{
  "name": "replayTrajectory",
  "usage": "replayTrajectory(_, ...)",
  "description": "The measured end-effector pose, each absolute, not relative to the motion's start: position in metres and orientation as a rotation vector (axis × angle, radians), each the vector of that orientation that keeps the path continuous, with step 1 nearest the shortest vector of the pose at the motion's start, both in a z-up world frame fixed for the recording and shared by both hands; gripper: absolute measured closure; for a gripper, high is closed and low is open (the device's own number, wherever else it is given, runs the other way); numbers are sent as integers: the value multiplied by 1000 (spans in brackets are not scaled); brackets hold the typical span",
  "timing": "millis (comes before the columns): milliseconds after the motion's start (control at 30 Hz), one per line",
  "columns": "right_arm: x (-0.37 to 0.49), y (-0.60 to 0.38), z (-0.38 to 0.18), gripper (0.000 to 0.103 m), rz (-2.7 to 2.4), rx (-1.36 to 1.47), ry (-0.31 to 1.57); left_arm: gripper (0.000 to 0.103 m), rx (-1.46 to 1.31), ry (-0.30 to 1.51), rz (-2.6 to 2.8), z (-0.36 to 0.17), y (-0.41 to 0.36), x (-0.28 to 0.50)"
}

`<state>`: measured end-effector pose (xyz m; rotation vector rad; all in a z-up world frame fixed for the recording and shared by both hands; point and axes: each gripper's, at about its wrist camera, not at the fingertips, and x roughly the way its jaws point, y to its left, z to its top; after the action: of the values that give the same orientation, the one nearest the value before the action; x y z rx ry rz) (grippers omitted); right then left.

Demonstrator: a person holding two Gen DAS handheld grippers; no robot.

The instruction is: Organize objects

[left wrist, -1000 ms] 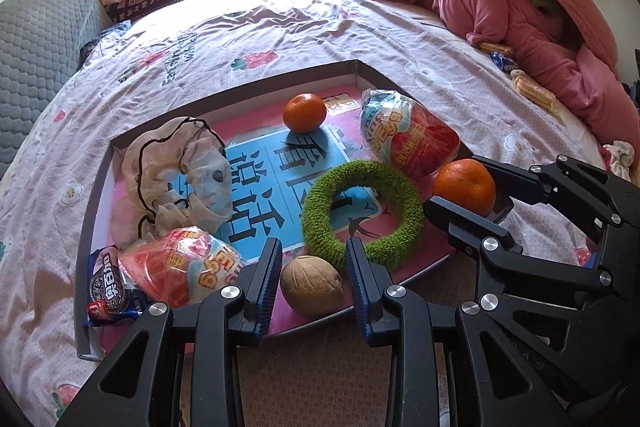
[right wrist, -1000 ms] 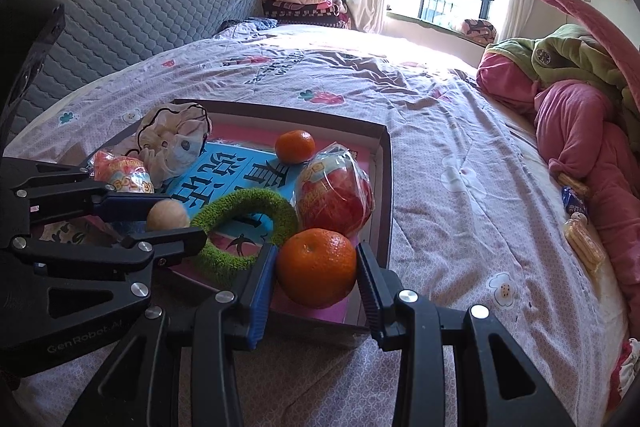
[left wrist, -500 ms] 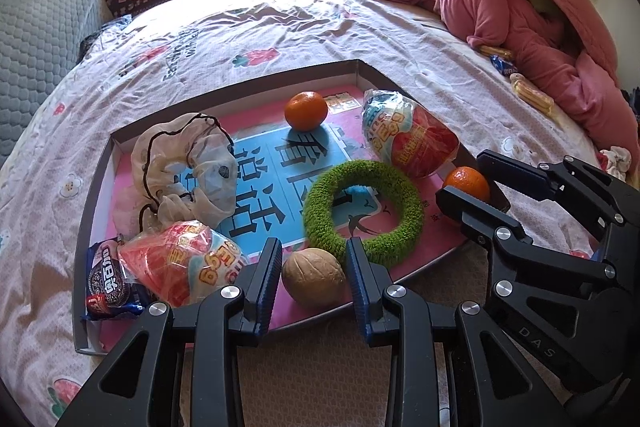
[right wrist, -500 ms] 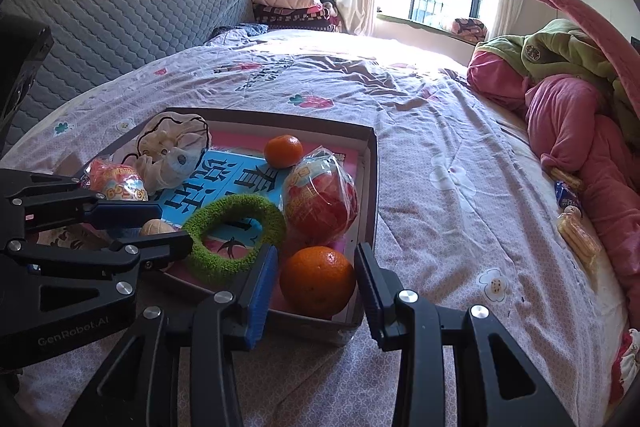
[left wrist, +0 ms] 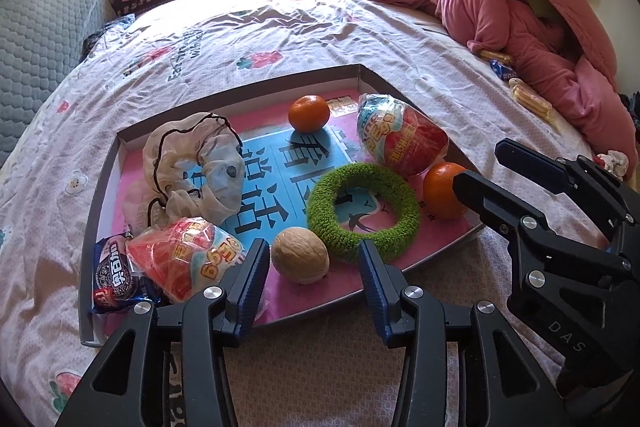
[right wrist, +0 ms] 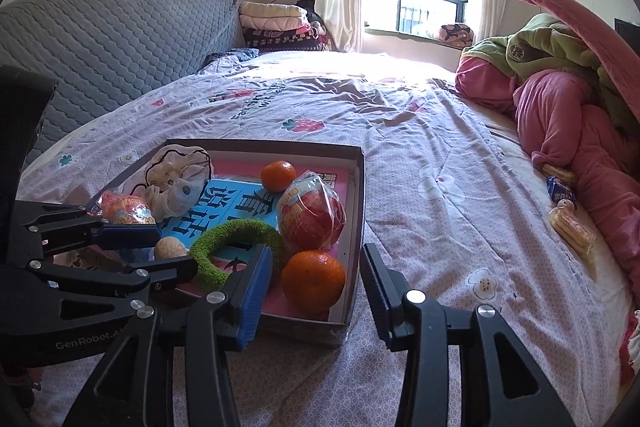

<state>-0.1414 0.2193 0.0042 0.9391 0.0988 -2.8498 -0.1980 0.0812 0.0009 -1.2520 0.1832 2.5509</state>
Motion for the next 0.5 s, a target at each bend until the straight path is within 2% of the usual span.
replayTrajectory(400, -131, 214, 17, 47, -2878, 844, 48, 45, -1151, 123, 2598, 22, 65, -184)
replayTrajectory(500, -126, 214, 23, 43, -2894, 790, 14, 39, -1084, 90, 2649, 33, 56, -178)
